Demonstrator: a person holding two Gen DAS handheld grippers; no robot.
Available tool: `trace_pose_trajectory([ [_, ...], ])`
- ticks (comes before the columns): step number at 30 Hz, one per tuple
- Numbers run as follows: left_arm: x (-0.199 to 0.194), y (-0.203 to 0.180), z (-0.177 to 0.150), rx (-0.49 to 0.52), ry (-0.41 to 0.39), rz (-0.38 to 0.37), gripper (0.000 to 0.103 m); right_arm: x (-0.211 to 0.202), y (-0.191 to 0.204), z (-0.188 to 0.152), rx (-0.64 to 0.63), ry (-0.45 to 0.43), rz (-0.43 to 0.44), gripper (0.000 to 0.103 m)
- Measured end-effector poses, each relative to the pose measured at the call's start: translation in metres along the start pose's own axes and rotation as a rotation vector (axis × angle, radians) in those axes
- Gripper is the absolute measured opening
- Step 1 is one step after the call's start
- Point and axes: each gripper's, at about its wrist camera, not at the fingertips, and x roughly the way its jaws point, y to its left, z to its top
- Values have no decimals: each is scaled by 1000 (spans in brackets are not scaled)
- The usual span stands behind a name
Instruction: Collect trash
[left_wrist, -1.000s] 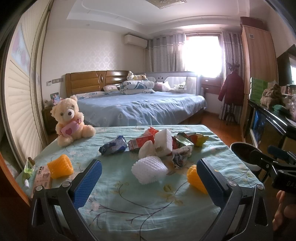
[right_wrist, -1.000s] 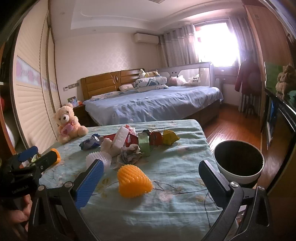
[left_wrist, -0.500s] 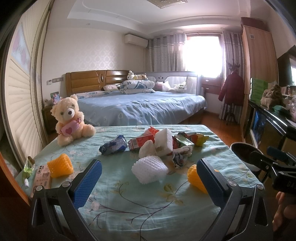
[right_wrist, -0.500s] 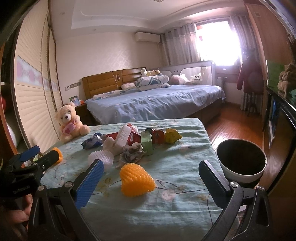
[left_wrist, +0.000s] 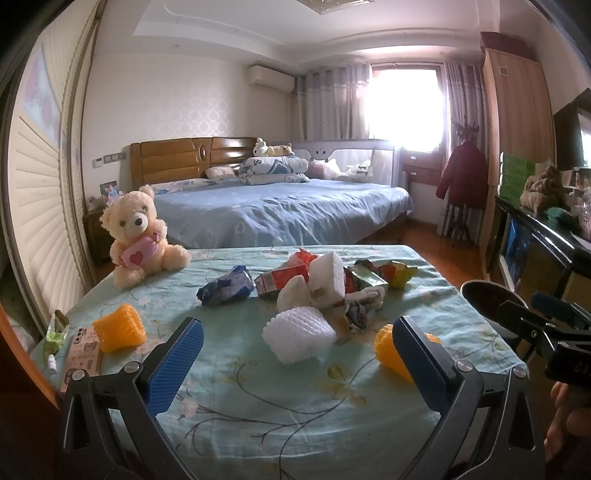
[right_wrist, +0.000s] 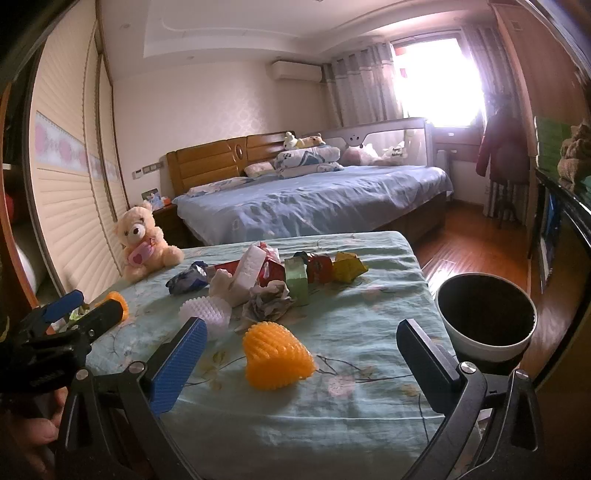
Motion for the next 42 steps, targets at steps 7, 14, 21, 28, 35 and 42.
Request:
trace_pose_trajectory([
  [7,5,2,-3,-9,17,2,102,1,2,-1,-2,6,2,103],
  [14,14,9,-4,-30,59,-9,102,9,2,-3,7,35,36,103],
  [21,33,16,-6,-51,117,-14,102,23,-5,-8,28,93,70,103],
  [28,68,25,-14,-62,197,-20,102,46,-3,-16,32,166,112,103],
  [35,104,36,-11,-107,277,-61,102,75,-3,-23,37,237,130,102],
  [42,138,42,0,-125,283,-92,101,99,-6,-28,59,296,150,101],
])
